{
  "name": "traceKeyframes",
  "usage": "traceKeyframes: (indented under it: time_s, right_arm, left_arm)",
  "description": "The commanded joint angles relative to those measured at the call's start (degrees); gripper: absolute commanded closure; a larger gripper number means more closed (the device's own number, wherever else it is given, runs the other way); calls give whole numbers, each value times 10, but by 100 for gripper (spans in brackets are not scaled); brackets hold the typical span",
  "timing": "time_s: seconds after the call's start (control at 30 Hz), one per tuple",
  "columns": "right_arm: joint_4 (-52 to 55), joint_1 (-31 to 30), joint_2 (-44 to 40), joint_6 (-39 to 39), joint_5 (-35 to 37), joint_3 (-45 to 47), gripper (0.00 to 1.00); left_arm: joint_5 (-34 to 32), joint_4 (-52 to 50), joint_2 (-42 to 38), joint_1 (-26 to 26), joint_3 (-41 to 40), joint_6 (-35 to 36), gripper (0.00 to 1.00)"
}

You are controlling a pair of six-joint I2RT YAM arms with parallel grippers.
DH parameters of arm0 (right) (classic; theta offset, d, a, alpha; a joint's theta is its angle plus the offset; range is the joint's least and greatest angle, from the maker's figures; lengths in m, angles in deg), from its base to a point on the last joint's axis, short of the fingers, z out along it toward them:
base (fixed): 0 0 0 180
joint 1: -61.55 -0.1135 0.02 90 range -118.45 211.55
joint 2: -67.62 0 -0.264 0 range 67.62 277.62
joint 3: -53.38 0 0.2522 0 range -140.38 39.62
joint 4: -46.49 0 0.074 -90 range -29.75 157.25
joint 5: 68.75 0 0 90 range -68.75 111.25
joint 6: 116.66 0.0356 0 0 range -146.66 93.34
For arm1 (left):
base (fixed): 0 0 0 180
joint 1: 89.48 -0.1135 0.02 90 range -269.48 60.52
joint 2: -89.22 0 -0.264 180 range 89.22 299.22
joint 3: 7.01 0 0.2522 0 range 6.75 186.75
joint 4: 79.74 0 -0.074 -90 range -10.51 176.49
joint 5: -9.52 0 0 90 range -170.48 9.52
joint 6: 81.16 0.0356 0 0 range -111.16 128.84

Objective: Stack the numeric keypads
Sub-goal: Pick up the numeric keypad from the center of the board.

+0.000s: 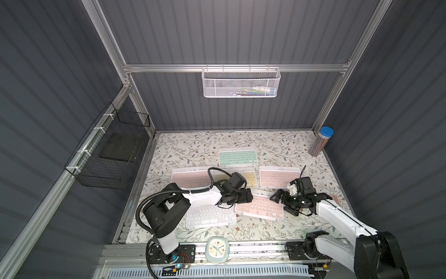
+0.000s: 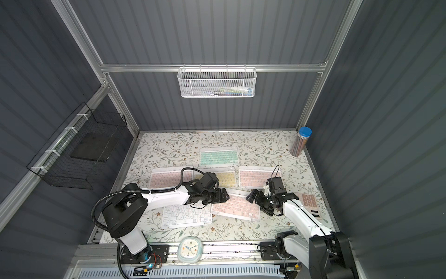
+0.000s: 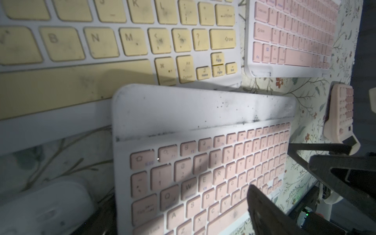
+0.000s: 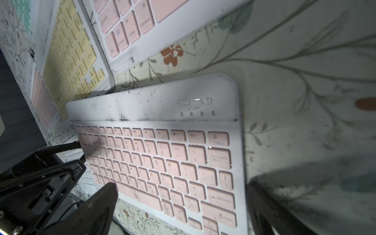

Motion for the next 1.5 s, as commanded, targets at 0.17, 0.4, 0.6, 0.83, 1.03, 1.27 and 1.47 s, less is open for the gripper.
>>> traceKeyframes:
  time_s: [0.17, 0.4, 0.6, 0.83, 1.03, 1.27, 1.47]
  right_arm:
    - [-59, 0, 4, 6, -109, 13, 1]
    - [-74, 9, 6, 12, -122, 19, 1]
    - [-82, 13, 7, 15, -127, 24, 1]
    - [-101, 17, 11, 24, -136, 32, 1]
    - [-105, 18, 7, 28, -137, 38, 1]
    - [-106, 19, 2, 34, -140, 34, 1]
    - [-98, 20, -11, 35, -134, 34, 1]
  left_arm:
    - [168, 193, -8, -3, -51, -37, 23]
    - [203, 189, -22, -20, -62, -20, 29]
    - [212, 196, -44, -28, -75, -18, 34]
    - [225, 218, -71, -38, -86, -22, 42]
    - [231, 223, -76, -40, -87, -26, 47]
    - [234, 238, -81, -45, -93, -34, 70]
    - [231, 230, -89, -46, -97, -32, 77]
